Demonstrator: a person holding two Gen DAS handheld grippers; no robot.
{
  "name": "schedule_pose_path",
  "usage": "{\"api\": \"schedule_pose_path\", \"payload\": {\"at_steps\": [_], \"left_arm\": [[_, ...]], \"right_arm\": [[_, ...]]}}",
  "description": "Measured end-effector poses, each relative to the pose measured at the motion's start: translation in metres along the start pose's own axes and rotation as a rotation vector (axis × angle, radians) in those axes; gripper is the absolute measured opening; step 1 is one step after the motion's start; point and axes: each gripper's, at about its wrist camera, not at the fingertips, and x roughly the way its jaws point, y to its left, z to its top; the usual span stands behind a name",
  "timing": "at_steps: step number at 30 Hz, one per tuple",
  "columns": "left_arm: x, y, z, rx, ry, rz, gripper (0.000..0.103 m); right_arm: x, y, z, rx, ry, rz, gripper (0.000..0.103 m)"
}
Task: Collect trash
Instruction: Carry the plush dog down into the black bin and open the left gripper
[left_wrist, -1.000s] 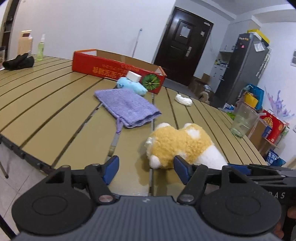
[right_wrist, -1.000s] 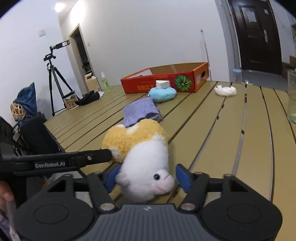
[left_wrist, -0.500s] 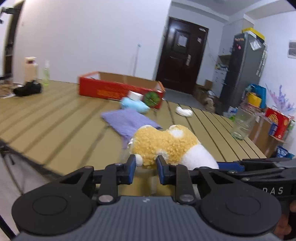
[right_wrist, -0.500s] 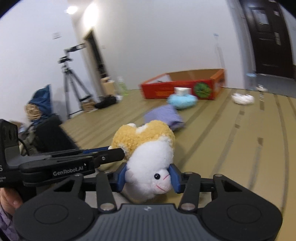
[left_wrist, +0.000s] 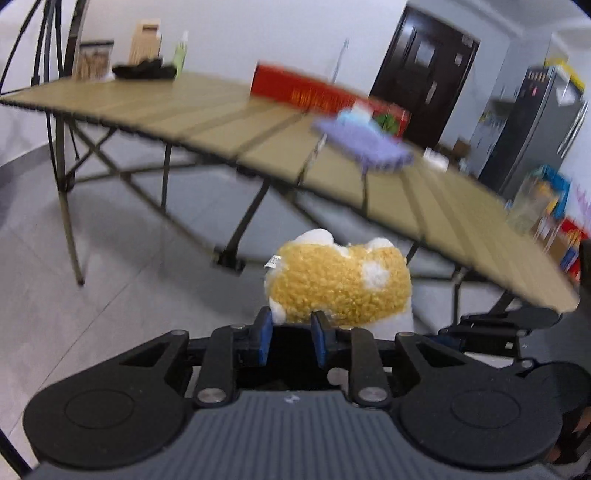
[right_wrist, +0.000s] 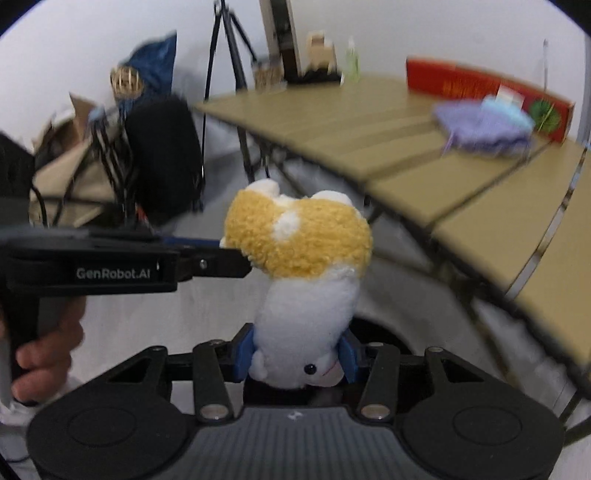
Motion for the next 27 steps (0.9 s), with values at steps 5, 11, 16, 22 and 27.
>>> {"api": "schedule_pose_path", "payload": {"at_steps": [5,11,16,22,27], "left_arm": [[0.047,-0.001,-0.024,0.034,0.237,0.066,0.024],[0.068,-0.003,-0.042,0.108,0.375,0.151,0.031],[0.068,-0.004,-0.041,0.112,0.386,0.171,0.04],[0.074,-0.006,-0.037,0.11,0.383,0.188,0.044],[0.066,-0.006,-0.026,0.095,0.343,0.181,0.047]], "right_arm": [[0.039,-0.006,-0.021,0.013,0.184,-0.012,0.051],[0.063,-0.007,-0.045,-0.014,0.341,-0.018,0.055],[0.053,-0.02,-0.038,0.021,0.314,-0.048,0.056],[0.048,-0.025,-0.034,0.02,0.293,-0.066,0.057],[0.036,-0.021,-0.024,0.011,0.228,-0.062,0.057]]}}
